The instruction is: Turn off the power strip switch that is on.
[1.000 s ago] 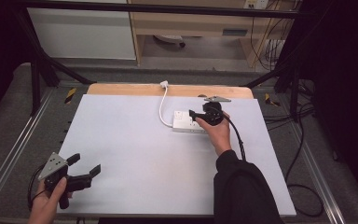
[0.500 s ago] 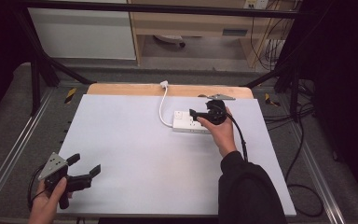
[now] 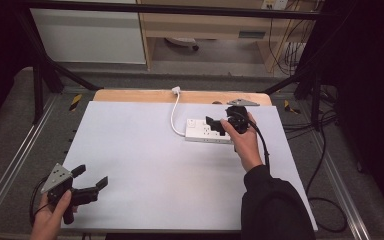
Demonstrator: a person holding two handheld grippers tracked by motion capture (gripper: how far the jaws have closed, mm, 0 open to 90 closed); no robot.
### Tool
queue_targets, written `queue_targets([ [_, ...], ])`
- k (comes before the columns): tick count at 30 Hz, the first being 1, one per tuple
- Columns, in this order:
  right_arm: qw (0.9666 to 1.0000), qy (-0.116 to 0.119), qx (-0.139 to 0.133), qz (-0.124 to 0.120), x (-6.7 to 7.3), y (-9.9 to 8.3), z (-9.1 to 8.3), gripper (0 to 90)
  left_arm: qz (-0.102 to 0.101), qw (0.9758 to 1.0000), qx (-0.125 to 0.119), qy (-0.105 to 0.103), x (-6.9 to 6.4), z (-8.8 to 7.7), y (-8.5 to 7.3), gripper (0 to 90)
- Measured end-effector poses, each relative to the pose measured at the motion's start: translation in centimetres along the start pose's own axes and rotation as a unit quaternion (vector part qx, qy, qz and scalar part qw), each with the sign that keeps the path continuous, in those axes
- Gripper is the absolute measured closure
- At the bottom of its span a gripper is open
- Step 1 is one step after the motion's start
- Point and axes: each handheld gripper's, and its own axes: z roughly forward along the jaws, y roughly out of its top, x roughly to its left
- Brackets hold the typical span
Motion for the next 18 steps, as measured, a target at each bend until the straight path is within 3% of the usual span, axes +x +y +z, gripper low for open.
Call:
queue_targets([
  [18,0.9992,-0.004,-0.039,-0.005,-1.3,-0.6,-5.2,4.2,0.0,1.0,0.001,0.002,0.0,0.0,0.0,5.9],
])
